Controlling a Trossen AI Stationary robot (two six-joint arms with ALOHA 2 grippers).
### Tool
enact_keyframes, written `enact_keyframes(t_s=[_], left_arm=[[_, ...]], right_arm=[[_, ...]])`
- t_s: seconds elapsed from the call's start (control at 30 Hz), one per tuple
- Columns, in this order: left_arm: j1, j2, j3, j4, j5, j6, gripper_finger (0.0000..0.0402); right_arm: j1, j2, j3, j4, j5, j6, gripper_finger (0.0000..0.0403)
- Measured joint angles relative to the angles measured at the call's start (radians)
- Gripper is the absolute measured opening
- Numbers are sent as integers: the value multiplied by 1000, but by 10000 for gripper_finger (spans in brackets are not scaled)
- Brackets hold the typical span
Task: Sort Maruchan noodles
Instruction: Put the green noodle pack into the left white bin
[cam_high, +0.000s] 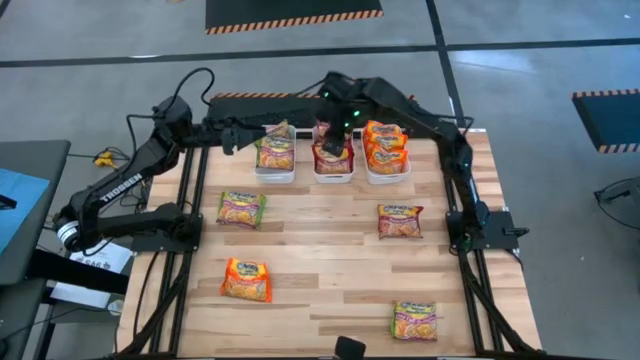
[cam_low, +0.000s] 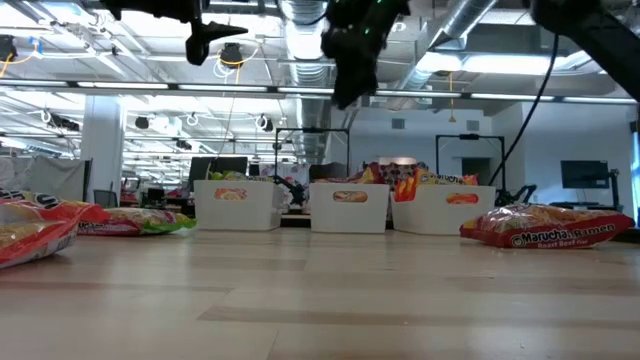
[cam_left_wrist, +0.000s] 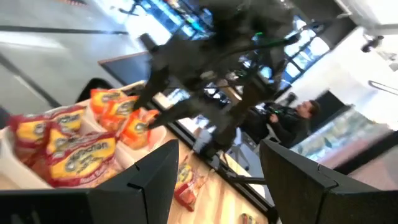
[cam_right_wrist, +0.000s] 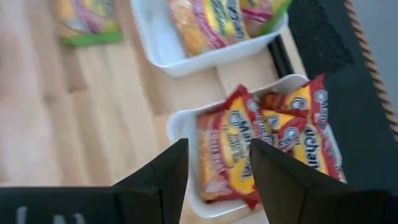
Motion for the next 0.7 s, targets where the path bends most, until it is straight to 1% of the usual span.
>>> enact_keyframes(t_s=[0.1, 0.23, 0.37, 0.43, 0.53, 0.6, 0.63, 0.67, 0.7], left_arm=[[-5, 11, 1, -21, -69, 1, 210], [-3, 48, 1, -18, -93, 3, 210], [24, 79, 1, -27, -166, -31, 210], [43, 98, 1, -27, -182, -39, 210], [78, 123, 1, -37, -181, -51, 210], [92, 134, 1, -78, -175, -98, 210], [96, 139, 1, -90, -155, -122, 210], [102, 144, 1, -94, -109, -132, 210], [114, 147, 1, -96, -36, -134, 210]], right_arm=[[-8, -42, 0, 11, -34, 5, 196], [-7, -92, -1, 9, -38, 4, 196], [0, -126, -1, -7, -38, 5, 196], [4, -146, -1, -24, -38, 4, 196], [12, -174, -1, -45, -38, 1, 196], [13, -186, -1, -55, -38, 1, 196], [13, -192, -1, -64, -37, 0, 196], [12, -198, -1, -67, -37, -4, 196], [12, -205, -1, -72, -36, -7, 196]])
